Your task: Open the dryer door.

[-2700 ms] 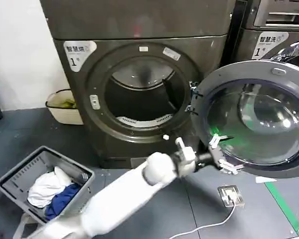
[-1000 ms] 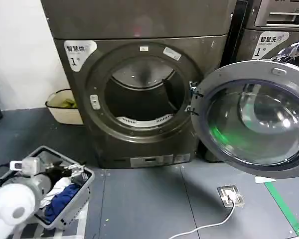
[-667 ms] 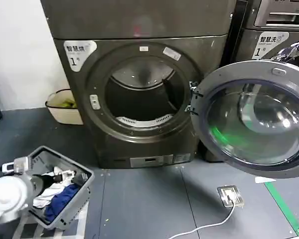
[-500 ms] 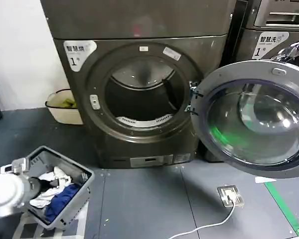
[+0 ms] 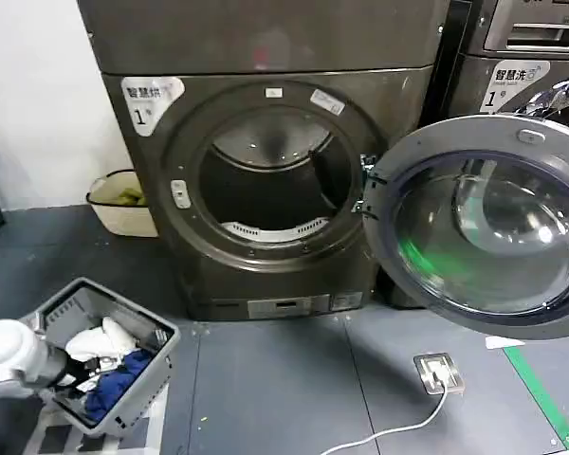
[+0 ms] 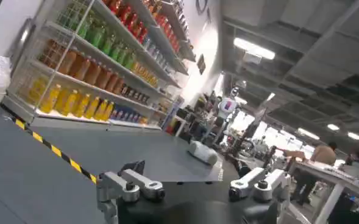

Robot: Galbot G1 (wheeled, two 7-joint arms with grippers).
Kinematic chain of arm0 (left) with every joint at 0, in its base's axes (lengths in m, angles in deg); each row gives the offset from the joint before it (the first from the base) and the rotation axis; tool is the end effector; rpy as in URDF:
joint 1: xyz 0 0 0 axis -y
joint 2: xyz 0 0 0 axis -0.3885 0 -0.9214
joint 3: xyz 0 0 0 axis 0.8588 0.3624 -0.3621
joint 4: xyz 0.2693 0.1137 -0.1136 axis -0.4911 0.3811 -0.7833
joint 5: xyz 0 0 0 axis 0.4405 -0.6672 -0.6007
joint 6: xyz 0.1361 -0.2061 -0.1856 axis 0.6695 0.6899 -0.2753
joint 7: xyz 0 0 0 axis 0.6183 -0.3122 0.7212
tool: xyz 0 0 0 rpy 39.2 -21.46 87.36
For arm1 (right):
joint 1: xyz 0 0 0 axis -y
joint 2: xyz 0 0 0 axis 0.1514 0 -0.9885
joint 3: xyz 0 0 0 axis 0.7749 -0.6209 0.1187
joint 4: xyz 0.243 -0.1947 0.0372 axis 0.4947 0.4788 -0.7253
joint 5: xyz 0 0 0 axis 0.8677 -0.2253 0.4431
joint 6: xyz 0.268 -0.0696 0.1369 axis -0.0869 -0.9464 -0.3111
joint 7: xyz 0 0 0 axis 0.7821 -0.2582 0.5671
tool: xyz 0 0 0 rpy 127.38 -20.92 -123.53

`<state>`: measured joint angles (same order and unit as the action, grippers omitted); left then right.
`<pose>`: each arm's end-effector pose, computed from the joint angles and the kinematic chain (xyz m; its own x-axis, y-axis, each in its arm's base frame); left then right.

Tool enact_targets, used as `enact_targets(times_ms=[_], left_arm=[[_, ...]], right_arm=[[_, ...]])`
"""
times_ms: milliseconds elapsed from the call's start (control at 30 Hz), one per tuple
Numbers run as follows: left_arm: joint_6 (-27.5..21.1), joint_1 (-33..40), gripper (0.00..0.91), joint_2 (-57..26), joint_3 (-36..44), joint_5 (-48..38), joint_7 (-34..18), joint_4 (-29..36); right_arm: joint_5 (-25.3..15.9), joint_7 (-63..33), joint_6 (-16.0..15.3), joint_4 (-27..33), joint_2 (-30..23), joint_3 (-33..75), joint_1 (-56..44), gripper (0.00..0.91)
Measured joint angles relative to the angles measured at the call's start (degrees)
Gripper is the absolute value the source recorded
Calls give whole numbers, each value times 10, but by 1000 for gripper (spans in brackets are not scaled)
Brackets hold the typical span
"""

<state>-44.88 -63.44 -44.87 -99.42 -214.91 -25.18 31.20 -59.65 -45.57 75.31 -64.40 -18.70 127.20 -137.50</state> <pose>0.3045 0.2042 -0.1555 -0.2724 0.0802 0.9588 -0.4446 0.8733 -0.1993 -0.0451 -0.3772 -0.1846 -0.3638 0.9275 -0.0859 0.8386 0.2860 -0.4637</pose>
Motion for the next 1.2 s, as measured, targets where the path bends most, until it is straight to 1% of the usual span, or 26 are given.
enact_targets(times_ms=[167,367,567,700,1200], left_arm=[[0,40,907,13,41,-55,-23,-25],[0,78,907,24,62,-58,-24,-33],[0,90,907,22,65,-55,-23,-39],[0,92,907,19,65,-57,-23,-39],[0,102,907,14,66,-61,-22,-42]], right_arm=[[0,1,4,1,-3,0,-1,907],[0,2,7,2,-4,0,-2,907],[-7,12,12,3,-5,1,-3,907],[1,12,13,2,-5,-1,-2,907],[2,12,13,6,-4,2,-4,907]])
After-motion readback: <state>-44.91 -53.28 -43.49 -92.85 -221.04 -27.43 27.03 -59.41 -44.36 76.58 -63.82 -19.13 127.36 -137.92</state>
